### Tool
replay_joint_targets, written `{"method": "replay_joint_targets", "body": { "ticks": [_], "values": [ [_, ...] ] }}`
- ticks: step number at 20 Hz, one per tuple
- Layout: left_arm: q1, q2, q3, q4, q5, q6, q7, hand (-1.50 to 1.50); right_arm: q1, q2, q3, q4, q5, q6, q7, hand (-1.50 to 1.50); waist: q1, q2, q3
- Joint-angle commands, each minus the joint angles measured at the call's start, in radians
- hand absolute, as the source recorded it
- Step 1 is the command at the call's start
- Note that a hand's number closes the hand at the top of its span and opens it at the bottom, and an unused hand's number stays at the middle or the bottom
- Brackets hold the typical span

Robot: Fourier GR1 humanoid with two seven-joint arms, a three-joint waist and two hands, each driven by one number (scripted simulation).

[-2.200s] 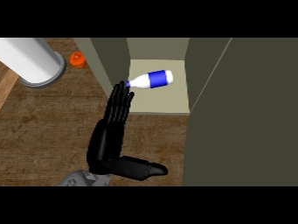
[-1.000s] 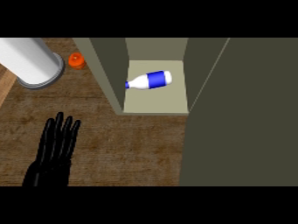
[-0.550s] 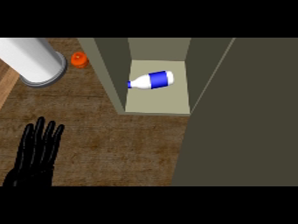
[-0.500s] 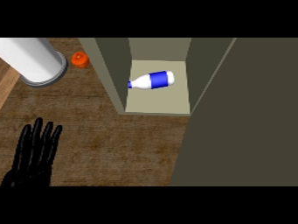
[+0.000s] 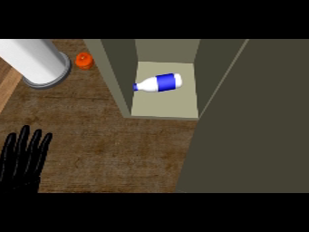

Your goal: Pick up the bottled water, place it into the cabinet and close the cabinet

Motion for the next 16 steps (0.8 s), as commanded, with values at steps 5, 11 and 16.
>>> {"method": "replay_joint_targets", "body": {
  "ticks": [5, 11, 16],
  "values": [
    [0.033, 0.026, 0.023, -0.014, 0.018, -0.052, -0.015, -1.50, -0.152, 0.127, 0.089, 0.093, 0.073, -0.159, 0.058, 1.50, 0.027, 0.006, -0.002],
    [0.038, 0.034, 0.035, -0.008, 0.034, -0.076, -0.014, -1.50, -0.181, 0.126, 0.076, 0.099, 0.046, -0.140, 0.066, 1.50, 0.034, 0.012, -0.003],
    [0.044, 0.054, 0.058, -0.003, 0.042, -0.095, -0.016, -1.50, -0.168, 0.126, 0.042, 0.119, 0.013, -0.139, 0.055, 1.50, 0.054, 0.021, -0.004]
  ]
}}
